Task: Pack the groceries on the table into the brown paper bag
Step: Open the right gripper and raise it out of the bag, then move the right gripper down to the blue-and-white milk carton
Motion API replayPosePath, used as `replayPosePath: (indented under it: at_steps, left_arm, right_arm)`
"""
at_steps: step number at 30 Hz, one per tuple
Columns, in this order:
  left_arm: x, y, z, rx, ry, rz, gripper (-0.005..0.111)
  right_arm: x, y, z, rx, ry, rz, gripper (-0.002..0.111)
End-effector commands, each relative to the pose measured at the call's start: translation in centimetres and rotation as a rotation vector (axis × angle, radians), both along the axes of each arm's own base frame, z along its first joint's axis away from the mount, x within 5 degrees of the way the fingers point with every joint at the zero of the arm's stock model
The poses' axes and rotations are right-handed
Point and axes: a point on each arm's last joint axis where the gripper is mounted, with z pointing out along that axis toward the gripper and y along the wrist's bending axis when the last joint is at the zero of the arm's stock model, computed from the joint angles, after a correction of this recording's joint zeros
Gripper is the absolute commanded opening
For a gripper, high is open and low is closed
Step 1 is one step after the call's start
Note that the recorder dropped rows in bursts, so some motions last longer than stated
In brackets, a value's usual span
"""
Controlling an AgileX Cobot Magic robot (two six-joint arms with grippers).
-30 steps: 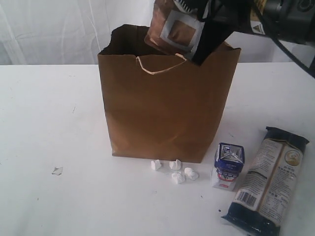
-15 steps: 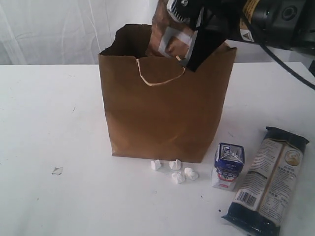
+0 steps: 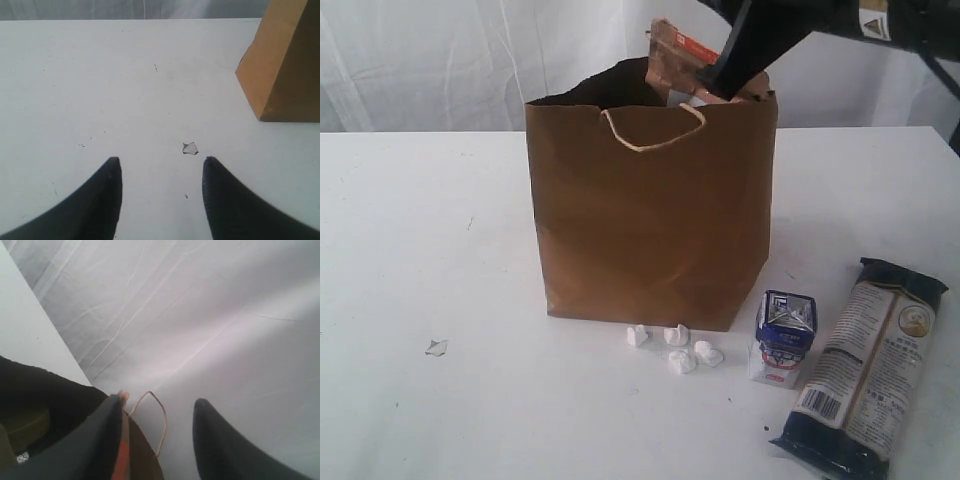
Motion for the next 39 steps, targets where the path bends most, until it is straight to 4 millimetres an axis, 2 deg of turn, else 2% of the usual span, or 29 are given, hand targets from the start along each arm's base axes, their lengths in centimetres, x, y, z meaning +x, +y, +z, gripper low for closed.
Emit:
replayPosePath:
  at_steps: [1,6,9,13,17,18,20,22,23,26,28,30,34,39]
  left_arm:
    - [0.0,0.0,-0.1,-0.007,0.004,0.000,0.053]
    - [0.0,0.0,-0.1,-0.005,0.004,0.001,0.053]
    - [0.0,0.0,-0.1,-0.005,0.004,0.001,0.053]
    - [0.0,0.0,-0.1,-0.005,0.004,0.001,0.053]
    - [0.0,0.0,-0.1,-0.005,0.004,0.001,0.053]
    - [0.0,0.0,-0.1,-0.005,0.004,0.001,0.053]
    - [0.0,0.0,-0.1,-0.003,0.004,0.001,0.053]
    - [0.0,0.0,-0.1,-0.003,0.004,0.001,0.053]
    - [0.0,0.0,-0.1,-0.003,0.004,0.001,0.053]
    - [0.0,0.0,-0.1,-0.003,0.004,0.001,0.053]
    - [0.0,0.0,-0.1,-0.003,0.004,0.001,0.053]
    - [0.0,0.0,-0.1,-0.003,0.004,0.001,0.053]
    - [0.0,0.0,-0.1,-0.003,0.004,0.001,0.053]
    - [0.0,0.0,-0.1,-0.003,0.004,0.001,0.053]
  right_arm:
    - [-0.7,-2.0,0.8,0.020,0.031,-0.136,0.043]
    - [-2.5,-3.9,1.3,0.014,0.038,-0.236,0.043]
    - [-4.0,-5.0,2.2,0.096,0.037,-0.264,0.043]
    - [-6.3,-7.6,3.5,0.252,0.077,-0.415,0.043]
    - [-8.9,-10.7,4.0,0.325,0.126,-0.606,0.043]
    - [-10.1,-11.6,3.9,0.371,0.183,-0.658,0.043]
    - [-11.5,-12.0,2.8,0.375,0.295,-0.649,0.043]
    - [-12.2,-11.4,0.6,0.373,0.464,-0.614,0.045]
    - [-12.4,-10.8,-1.2,0.379,0.578,-0.586,0.051]
    - [-12.2,-9.8,-4.5,0.388,0.720,-0.567,0.067]
    - [-11.1,-8.8,-6.8,0.396,0.764,-0.543,0.070]
    - [-10.0,-7.7,-7.9,0.442,0.811,-0.522,0.070]
    - [-7.4,-5.9,-10.0,0.647,0.951,-0.619,0.070]
    - [-5.5,-4.9,-12.2,0.576,1.063,-0.721,0.071]
